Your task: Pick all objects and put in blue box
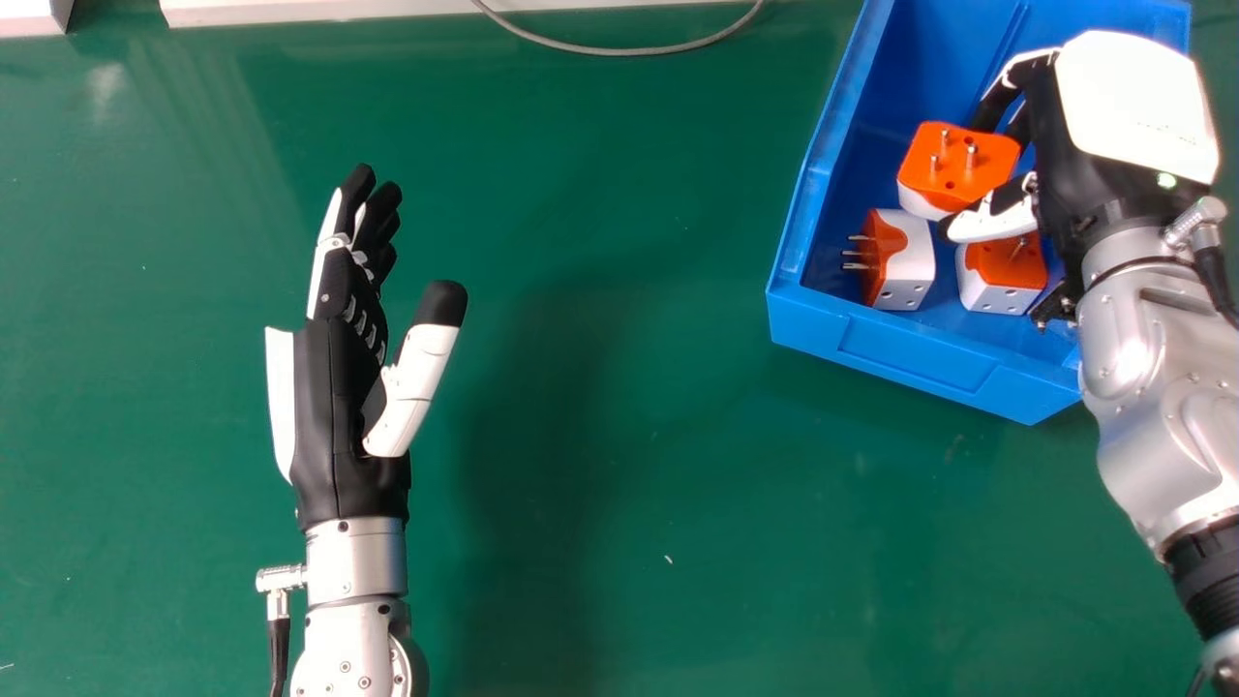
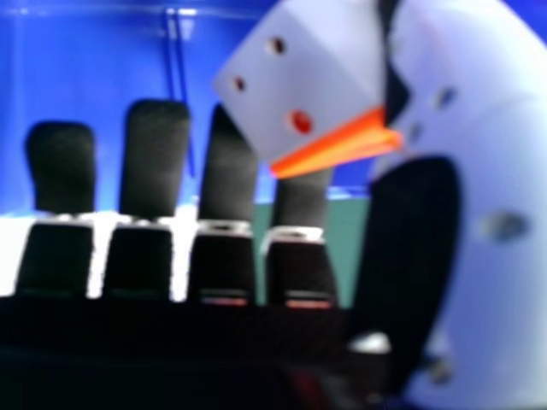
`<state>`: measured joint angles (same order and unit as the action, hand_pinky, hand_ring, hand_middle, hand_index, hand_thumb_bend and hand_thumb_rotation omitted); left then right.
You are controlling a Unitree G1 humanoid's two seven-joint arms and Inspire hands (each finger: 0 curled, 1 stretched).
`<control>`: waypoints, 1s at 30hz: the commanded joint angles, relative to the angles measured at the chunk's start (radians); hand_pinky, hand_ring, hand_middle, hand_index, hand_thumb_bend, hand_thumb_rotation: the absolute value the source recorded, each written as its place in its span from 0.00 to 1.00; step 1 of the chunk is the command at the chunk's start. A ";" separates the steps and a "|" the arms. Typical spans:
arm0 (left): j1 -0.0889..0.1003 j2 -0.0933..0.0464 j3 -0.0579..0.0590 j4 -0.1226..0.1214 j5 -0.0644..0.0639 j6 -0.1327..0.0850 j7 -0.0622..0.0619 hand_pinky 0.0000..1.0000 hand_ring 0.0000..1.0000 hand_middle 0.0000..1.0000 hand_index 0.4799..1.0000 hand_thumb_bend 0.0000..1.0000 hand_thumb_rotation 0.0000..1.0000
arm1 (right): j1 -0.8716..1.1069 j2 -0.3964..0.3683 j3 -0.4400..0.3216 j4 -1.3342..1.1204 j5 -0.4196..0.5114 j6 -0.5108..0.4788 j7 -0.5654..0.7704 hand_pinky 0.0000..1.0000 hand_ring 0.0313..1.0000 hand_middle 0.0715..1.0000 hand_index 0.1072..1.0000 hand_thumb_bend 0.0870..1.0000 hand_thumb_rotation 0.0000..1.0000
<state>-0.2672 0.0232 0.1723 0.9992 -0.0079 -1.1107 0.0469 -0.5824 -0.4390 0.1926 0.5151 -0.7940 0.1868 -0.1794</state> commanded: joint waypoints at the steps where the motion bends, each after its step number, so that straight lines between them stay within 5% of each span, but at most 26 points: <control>1: -0.013 -0.004 -0.004 -0.002 -0.006 -0.004 -0.008 0.94 0.92 0.91 0.83 0.91 0.72 | -0.050 -0.023 0.000 -0.009 0.004 0.007 -0.012 0.30 0.35 0.44 0.47 0.47 0.00; 9: -0.024 -0.004 0.000 0.005 -0.010 -0.007 -0.016 0.95 0.93 0.91 0.84 0.91 0.72 | -0.036 -0.045 0.056 -0.077 -0.046 0.089 0.051 0.30 0.35 0.44 0.48 0.47 0.00; 11: -0.025 -0.001 -0.001 0.007 -0.003 -0.011 -0.012 0.95 0.93 0.91 0.84 0.91 0.72 | -0.034 -0.047 0.061 -0.111 -0.044 0.133 0.120 0.32 0.39 0.49 0.53 0.54 0.02; 19: -0.028 -0.002 0.000 0.011 -0.007 -0.013 -0.017 0.96 0.93 0.91 0.84 0.91 0.72 | -0.012 -0.046 0.061 -0.236 -0.048 0.248 0.241 0.57 0.70 0.77 0.78 0.75 0.16; 22: -0.026 -0.004 0.000 0.010 -0.013 -0.013 -0.024 0.96 0.93 0.91 0.84 0.90 0.72 | 0.001 -0.045 0.060 -0.264 -0.052 0.259 0.231 0.86 0.90 0.92 0.93 0.88 0.26; 30: -0.019 -0.003 0.000 0.006 -0.010 -0.015 -0.021 0.96 0.93 0.91 0.84 0.91 0.72 | 0.061 -0.039 0.044 -0.382 -0.051 0.261 0.193 0.97 0.98 0.98 0.99 0.93 0.30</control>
<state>-0.2813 0.0223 0.1740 1.0115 -0.0188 -1.1041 0.0263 -0.5278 -0.4673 0.2615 0.1828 -0.8356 0.4614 0.0531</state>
